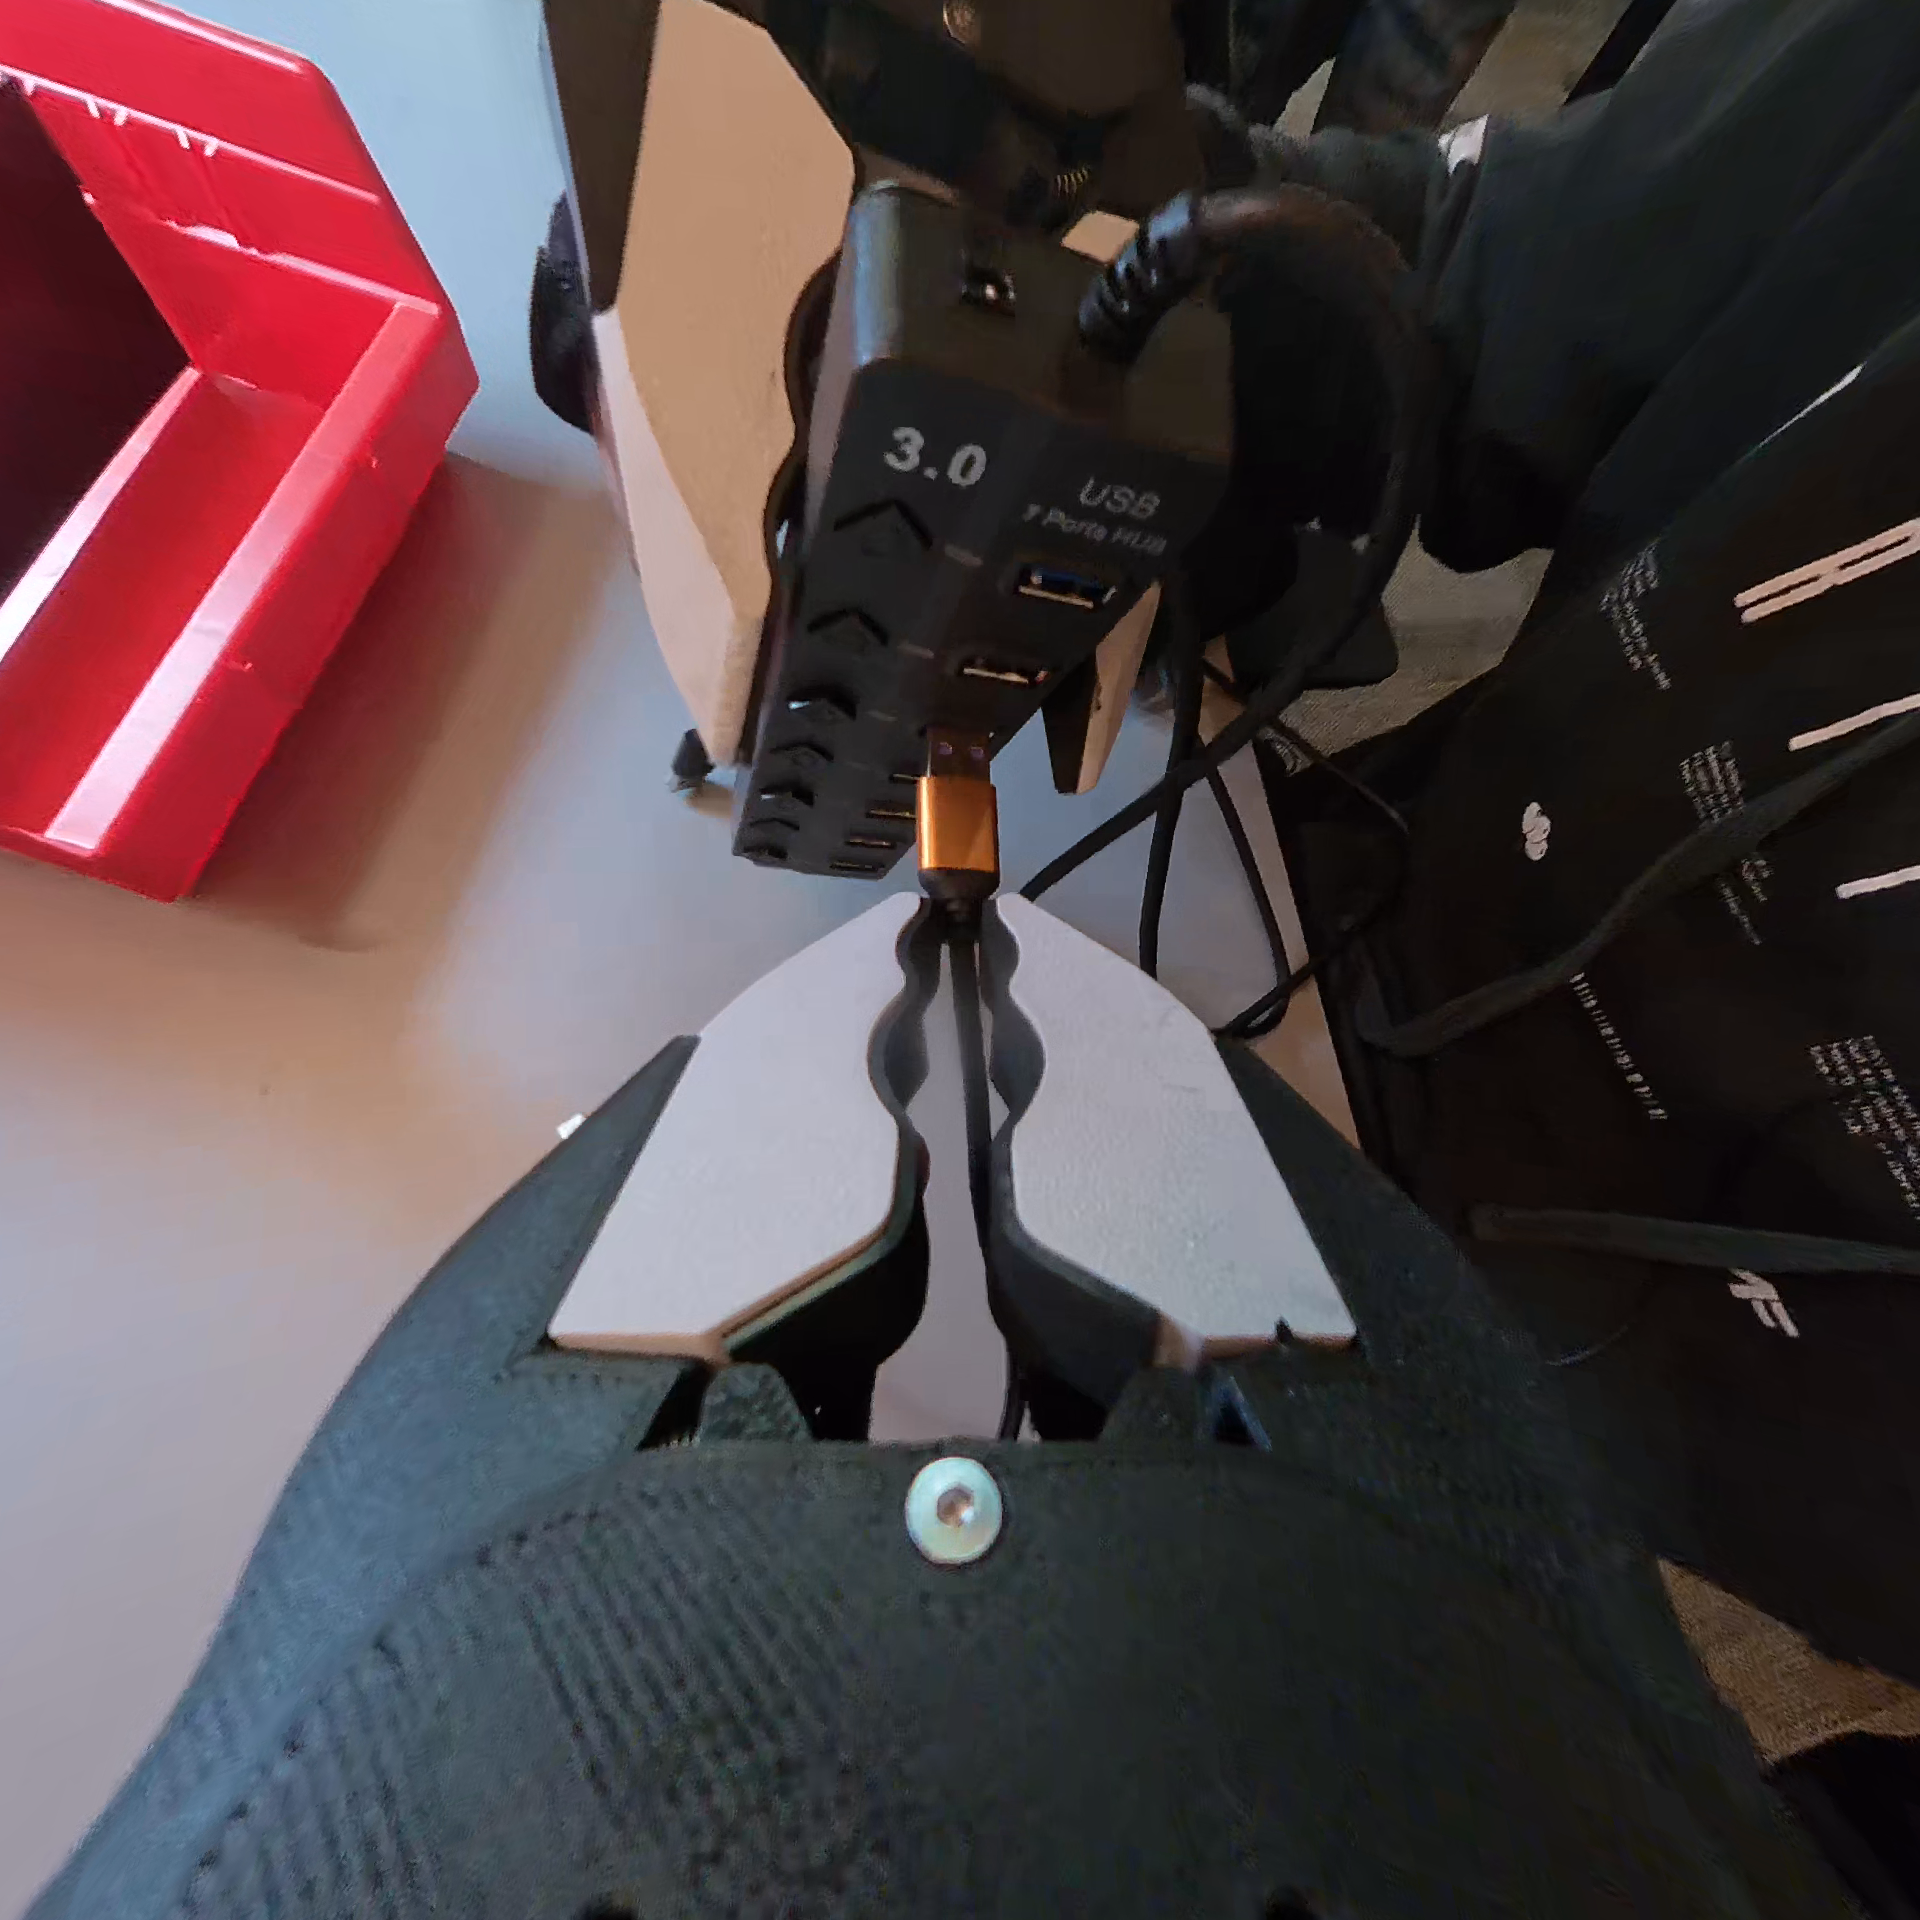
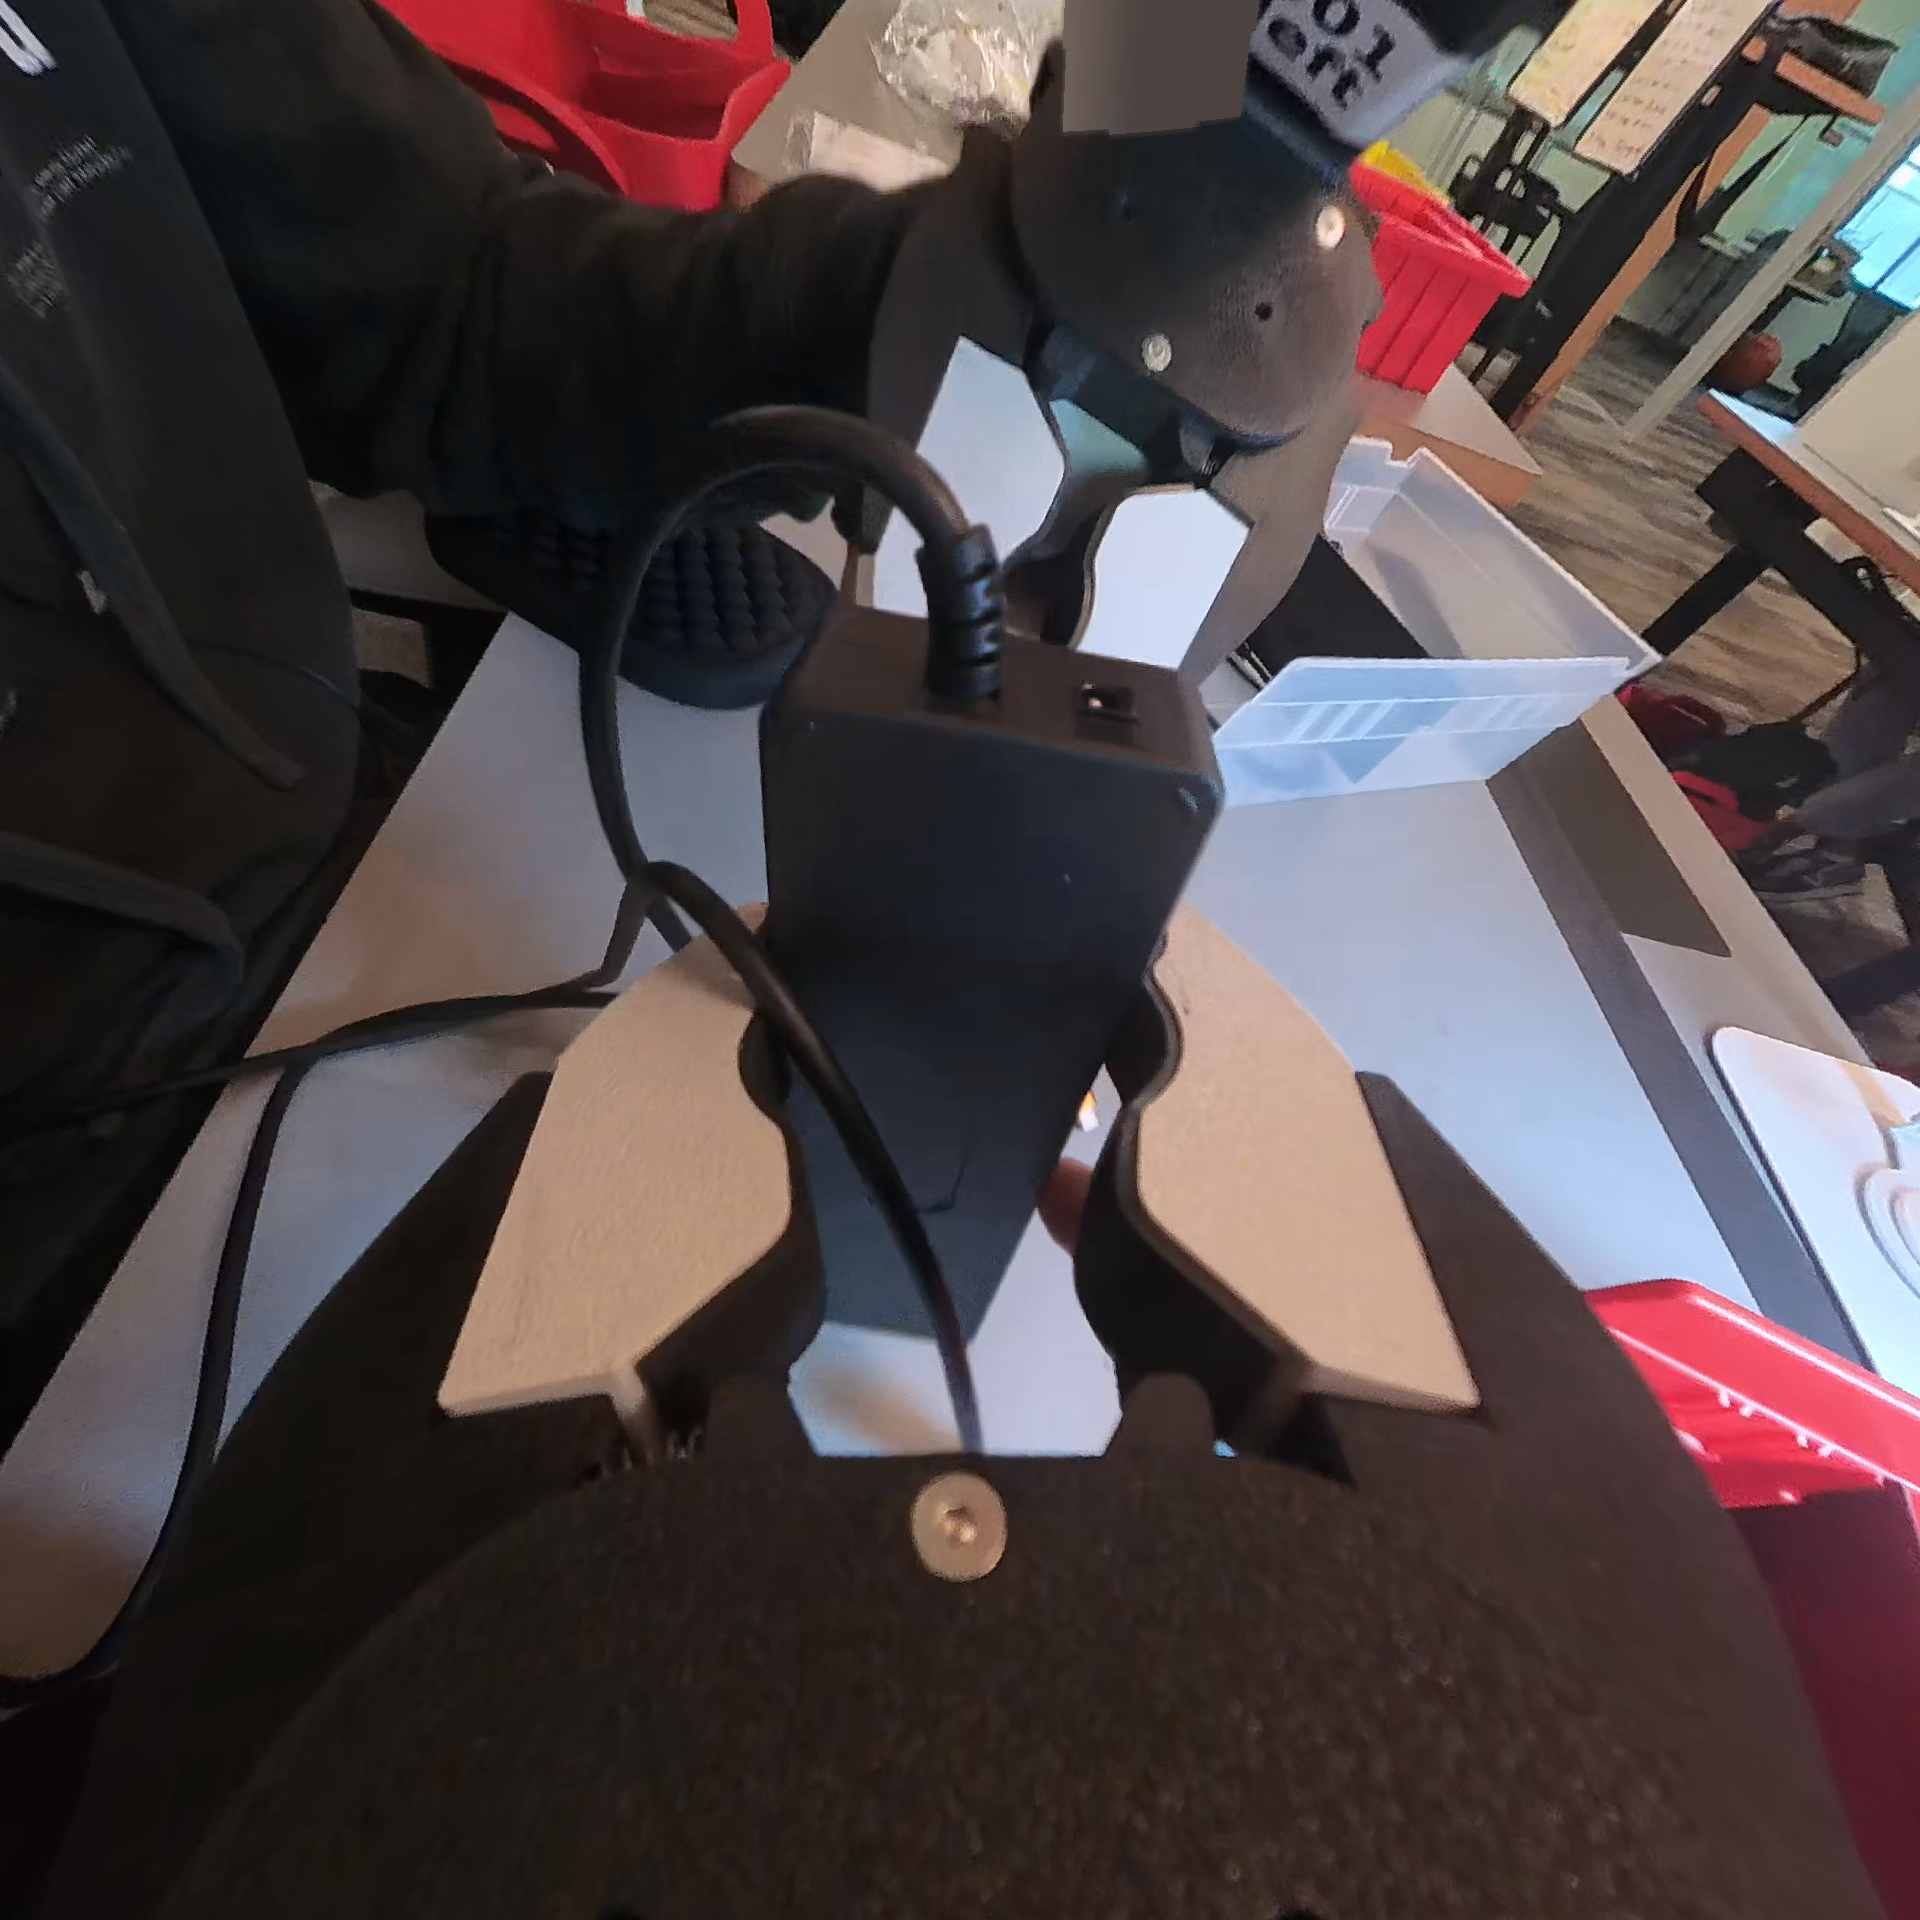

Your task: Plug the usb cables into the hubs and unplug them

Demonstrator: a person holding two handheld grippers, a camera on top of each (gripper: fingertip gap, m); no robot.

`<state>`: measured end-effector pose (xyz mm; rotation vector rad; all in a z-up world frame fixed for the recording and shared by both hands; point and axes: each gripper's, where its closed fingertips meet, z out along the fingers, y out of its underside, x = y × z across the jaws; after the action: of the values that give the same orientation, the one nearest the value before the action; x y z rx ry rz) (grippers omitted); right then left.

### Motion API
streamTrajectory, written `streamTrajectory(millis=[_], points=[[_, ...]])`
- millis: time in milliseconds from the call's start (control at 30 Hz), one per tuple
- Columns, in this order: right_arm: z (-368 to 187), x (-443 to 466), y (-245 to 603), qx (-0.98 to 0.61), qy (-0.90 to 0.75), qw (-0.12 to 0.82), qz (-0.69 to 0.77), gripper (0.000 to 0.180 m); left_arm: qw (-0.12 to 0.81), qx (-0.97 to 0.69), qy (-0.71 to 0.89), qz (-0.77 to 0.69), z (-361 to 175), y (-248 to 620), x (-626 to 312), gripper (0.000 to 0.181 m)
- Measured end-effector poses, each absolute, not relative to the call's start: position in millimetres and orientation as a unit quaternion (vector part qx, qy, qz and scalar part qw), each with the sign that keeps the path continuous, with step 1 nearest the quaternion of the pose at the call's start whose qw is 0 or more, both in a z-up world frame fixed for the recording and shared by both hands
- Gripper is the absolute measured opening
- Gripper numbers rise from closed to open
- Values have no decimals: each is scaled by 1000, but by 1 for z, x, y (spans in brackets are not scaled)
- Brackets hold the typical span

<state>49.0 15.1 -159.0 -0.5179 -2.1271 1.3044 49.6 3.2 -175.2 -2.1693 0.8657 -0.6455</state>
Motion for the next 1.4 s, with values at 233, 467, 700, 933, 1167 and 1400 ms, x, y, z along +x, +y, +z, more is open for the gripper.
streamTrajectory(millis=[233, 467, 700, 933, 1167, 1400], points=[[-137, 58, 11, -178, -749, 268, 579, 59, 397, -803, 318, -312, -151, 5, 60, 7], [-90, 81, 23, -144, -629, 186, 741, 59, 437, -784, 316, -307, -123, -3, 56, 7], [-71, 92, 35, -125, -573, 155, 795, 59, 448, -780, 310, -307, -118, -2, 56, 7], [-75, 87, 36, -138, -579, 164, 787, 59, 462, -748, 308, -365, -115, -2, 55, 7], [-84, 77, 46, -174, -590, 197, 764, 59, 504, -673, 239, -485, -90, 0, 27, 7], [-80, 80, 52, -176, -587, 209, 762, 59, 473, -585, 302, -585, -57, -48, 36, 7]])
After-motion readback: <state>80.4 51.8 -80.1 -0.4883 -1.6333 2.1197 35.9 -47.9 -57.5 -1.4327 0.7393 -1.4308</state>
